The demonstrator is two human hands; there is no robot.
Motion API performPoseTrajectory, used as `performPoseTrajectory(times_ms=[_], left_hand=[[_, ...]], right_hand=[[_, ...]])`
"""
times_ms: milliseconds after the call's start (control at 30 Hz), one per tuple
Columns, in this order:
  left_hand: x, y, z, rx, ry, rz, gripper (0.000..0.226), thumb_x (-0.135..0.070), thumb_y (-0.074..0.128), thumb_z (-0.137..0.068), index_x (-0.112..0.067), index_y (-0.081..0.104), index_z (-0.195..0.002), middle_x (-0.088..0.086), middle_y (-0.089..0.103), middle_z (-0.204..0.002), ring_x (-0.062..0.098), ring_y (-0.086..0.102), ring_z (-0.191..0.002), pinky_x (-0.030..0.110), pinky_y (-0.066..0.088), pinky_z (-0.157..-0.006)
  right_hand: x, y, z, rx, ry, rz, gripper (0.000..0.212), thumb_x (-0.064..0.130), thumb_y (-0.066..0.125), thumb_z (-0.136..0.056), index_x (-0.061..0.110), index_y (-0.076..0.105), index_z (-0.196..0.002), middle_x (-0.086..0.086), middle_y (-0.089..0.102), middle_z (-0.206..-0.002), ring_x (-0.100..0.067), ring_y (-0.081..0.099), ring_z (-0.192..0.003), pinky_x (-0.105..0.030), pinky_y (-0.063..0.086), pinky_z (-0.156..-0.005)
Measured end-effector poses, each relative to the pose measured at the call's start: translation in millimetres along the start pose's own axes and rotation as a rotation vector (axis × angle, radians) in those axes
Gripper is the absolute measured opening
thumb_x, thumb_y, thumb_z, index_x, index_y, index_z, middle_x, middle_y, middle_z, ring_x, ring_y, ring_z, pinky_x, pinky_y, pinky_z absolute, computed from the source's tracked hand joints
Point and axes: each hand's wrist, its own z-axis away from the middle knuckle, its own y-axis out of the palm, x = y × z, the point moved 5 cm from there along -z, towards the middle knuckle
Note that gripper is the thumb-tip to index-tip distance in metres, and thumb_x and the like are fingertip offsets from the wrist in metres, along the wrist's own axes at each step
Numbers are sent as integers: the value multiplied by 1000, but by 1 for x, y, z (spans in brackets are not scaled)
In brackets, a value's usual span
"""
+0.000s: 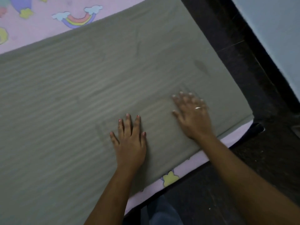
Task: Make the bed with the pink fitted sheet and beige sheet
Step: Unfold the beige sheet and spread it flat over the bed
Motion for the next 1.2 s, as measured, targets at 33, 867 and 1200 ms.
performPoseTrajectory(times_ms=[33,867,1200], left_hand=[[-8,2,-4,-10,6,-6,64,-54,4,-90,-35,7,-150,-4,-4,-160,22,-8,-147,53,-6,-113],[-113,-6,-162,7,50,-36,64,-52,23,-97,-32,-7,-150,-8,-12,-159,16,-17,-145,48,-13,-113],[-62,-62,-231,-360,-180,140,53,-18,37,-98,-17,23,-149,0,17,-158,21,7,-146,46,3,-116]], right_hand=[[-34,-5,-2,-4,75,11,59,55,22,-94,35,26,-149,1,29,-156,-28,28,-142,-52,19,-112],[-196,-50,-155,-48,519,-143,54,43,25,-102,13,39,-144,-11,32,-153,-32,23,-143,-53,16,-115],[28,-38,-254,-64,-554,52,60,59,20,-93,36,27,-148,4,26,-156,-21,23,-145,-43,14,-115]])
